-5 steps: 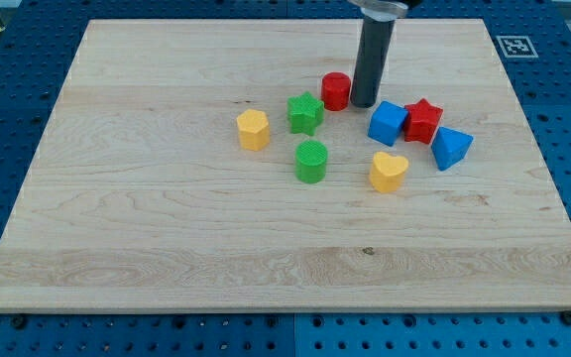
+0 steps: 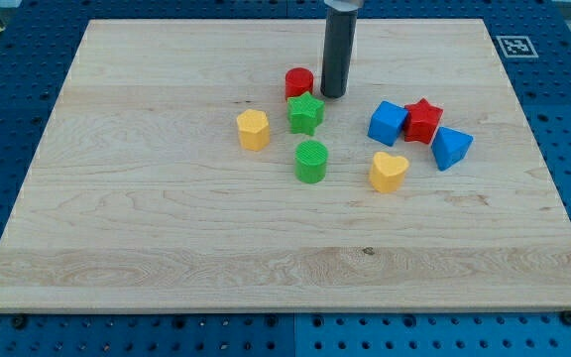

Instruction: Push the red circle vertically above the yellow hexagon

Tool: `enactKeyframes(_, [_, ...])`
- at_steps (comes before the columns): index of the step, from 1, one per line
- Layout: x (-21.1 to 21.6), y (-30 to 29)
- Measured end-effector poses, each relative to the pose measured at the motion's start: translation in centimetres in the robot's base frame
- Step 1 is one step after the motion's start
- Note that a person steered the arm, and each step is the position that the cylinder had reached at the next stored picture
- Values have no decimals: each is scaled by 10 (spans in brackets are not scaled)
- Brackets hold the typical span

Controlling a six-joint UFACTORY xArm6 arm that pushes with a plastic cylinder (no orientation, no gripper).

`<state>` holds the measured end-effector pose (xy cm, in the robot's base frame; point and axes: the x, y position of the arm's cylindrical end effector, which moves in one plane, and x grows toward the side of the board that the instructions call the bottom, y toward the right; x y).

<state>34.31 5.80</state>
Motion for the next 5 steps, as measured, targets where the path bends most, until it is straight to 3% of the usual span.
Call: enactKeyframes(5, [-9,-66])
